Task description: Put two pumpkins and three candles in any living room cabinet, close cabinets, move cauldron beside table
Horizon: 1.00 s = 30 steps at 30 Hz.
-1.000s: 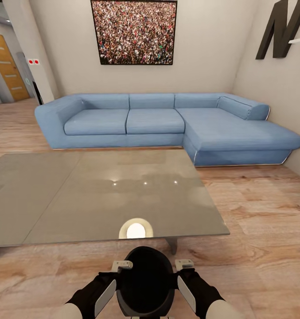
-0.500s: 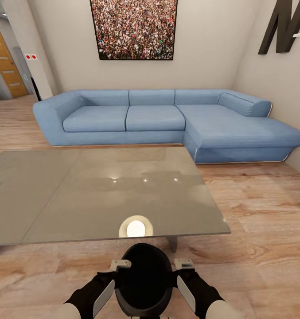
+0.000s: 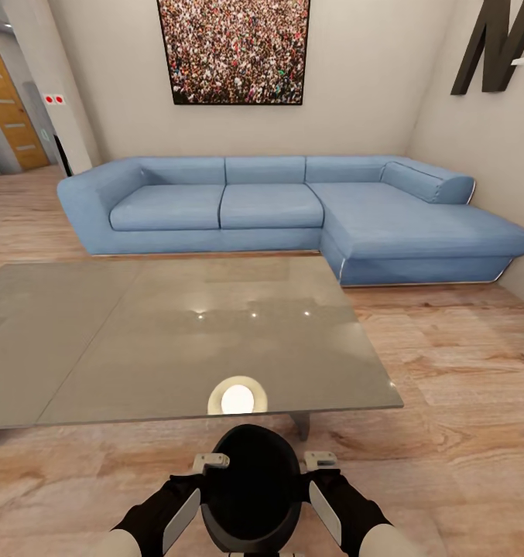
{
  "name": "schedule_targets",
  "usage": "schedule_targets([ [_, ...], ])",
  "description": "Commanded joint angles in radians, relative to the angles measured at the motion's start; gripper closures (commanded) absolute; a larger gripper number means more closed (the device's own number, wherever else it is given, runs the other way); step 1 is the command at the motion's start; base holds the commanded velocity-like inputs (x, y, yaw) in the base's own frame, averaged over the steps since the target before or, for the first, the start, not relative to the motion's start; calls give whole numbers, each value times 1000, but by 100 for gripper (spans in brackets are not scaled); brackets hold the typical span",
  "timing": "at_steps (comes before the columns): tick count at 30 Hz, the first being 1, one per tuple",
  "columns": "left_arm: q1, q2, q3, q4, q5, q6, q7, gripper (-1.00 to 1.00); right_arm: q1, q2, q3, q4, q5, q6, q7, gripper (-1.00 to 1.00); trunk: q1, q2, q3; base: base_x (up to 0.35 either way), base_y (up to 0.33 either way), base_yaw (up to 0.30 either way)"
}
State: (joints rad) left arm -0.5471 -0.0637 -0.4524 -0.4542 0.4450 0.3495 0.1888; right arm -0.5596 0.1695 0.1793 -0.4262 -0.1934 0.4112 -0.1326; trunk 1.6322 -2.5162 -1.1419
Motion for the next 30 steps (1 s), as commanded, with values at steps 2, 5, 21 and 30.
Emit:
schedule_targets([
  [2,-1,1,-8,-2,11,3,9,-100,0,-1,8,-2,-11,5,-9,-100,-1,0,3,0,0,0],
  [5,-1,1,-8,-1,11,3,10,-100,0,-1,8,-3,-11,5,-9,-100,-2,1,15,0,0,0],
  [21,-1,1,-8,-1,11,3,10,-100,0,-1,8,-2,-11,5,-9,-100,-9,4,76,0,0,0],
  [30,-1,1,-8,-1,11,3,10,-100,0,-1,8,-2,-11,5,-8,-100,-13,6,111,0,0,0],
])
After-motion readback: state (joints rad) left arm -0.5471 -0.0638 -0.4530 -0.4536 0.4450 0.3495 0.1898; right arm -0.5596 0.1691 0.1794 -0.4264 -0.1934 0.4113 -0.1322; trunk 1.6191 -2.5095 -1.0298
